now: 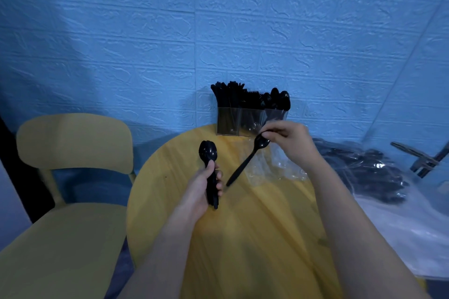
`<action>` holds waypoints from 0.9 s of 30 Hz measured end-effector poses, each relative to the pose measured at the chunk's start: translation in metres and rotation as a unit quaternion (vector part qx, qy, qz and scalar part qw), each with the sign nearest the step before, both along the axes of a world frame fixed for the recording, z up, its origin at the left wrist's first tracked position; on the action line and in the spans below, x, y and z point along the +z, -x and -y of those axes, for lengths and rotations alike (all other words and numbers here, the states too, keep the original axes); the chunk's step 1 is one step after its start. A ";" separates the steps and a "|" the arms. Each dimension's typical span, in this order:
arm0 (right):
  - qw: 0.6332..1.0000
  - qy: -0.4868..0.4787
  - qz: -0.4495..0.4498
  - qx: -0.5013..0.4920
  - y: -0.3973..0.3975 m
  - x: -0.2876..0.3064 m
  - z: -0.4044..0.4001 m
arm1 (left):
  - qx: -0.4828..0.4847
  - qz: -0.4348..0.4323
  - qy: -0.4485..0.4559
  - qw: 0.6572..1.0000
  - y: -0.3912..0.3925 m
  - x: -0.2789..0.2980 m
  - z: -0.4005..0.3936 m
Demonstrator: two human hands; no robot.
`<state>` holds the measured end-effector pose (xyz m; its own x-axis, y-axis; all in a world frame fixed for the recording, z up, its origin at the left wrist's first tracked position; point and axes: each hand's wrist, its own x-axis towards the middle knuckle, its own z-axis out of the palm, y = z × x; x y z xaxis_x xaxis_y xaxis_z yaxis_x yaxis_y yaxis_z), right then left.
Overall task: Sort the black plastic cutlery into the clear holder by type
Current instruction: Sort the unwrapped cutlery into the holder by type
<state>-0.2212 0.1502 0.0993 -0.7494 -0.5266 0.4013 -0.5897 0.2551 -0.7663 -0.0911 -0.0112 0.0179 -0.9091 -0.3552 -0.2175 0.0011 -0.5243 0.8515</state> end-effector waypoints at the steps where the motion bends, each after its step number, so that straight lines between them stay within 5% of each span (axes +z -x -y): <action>1: 1.000 -0.023 0.004 0.020 -0.002 0.002 0.000 | -0.002 -0.003 0.012 1.000 0.000 0.001 0.000; 13: 0.966 -0.139 -0.210 0.065 -0.024 -0.020 0.030 | -0.204 -0.060 0.088 0.973 -0.009 -0.002 -0.017; 18: 0.986 -0.154 -0.042 0.041 -0.026 -0.025 0.024 | -0.212 -0.066 0.093 0.971 -0.005 -0.002 -0.019; 22: 0.971 -0.118 0.158 0.137 -0.019 -0.017 0.007 | -0.254 -0.055 0.123 0.958 0.009 0.016 -0.030; 27: 0.978 -0.031 0.165 0.126 0.006 0.003 -0.021 | -0.297 -0.048 0.246 0.921 0.045 0.053 -0.046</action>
<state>-0.2276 0.1712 0.1026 -0.6763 -0.7266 0.1210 -0.3624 0.1853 -0.9134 -0.1360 0.0353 0.0705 -0.9814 0.1780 -0.0717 -0.0742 -0.0072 0.9972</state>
